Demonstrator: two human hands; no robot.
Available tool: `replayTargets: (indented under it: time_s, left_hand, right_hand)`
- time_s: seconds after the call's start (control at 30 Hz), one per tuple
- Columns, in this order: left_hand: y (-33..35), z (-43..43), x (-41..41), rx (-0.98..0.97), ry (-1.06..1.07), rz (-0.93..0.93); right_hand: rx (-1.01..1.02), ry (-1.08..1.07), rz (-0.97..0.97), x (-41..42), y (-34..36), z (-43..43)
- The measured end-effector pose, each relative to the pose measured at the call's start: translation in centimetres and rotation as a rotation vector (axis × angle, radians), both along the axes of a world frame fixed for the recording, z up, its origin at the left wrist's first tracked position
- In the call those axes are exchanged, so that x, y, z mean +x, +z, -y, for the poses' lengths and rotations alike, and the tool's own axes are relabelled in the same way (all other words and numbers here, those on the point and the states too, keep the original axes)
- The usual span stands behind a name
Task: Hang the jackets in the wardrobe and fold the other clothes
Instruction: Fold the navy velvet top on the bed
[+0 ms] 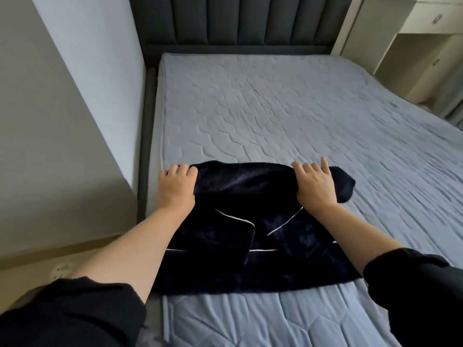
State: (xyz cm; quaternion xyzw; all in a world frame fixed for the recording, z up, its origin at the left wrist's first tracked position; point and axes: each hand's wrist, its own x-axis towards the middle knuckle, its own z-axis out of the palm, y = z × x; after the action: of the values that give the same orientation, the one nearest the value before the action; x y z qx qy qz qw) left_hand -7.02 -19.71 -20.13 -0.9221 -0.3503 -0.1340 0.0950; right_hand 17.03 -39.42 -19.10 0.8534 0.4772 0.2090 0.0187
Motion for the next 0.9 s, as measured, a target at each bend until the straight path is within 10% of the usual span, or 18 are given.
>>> replayTargets:
  time_s: [0.4,0.53,0.63,0.8,0.9]
  left_hand:
    - [0.8,5.8,-5.1,-0.656,-0.142,-0.573]
    - [1.6,8.1,-3.9,-0.896,-0.224,-0.057]
    - [0.6,10.8,-0.7,-0.445,-0.391,0.341]
    - [-4.6,12.8,1.7,-0.381,-0.236,-0.186]
    - [-7.3,13.2,1.6,-0.339,-0.223,-0.268]
  right_hand:
    - [0.247,0.234,-0.101,-6.5,-3.9,11.2]
    - [0.162,0.266,-0.159,-8.3,-5.7,12.4]
    - [0.124,0.239,-0.271,-9.0,-5.8,12.8]
    - [-0.129,0.194,-0.555,-9.6,-3.9,11.9]
    - [0.108,0.129,-0.822,-9.5,-2.4,8.9]
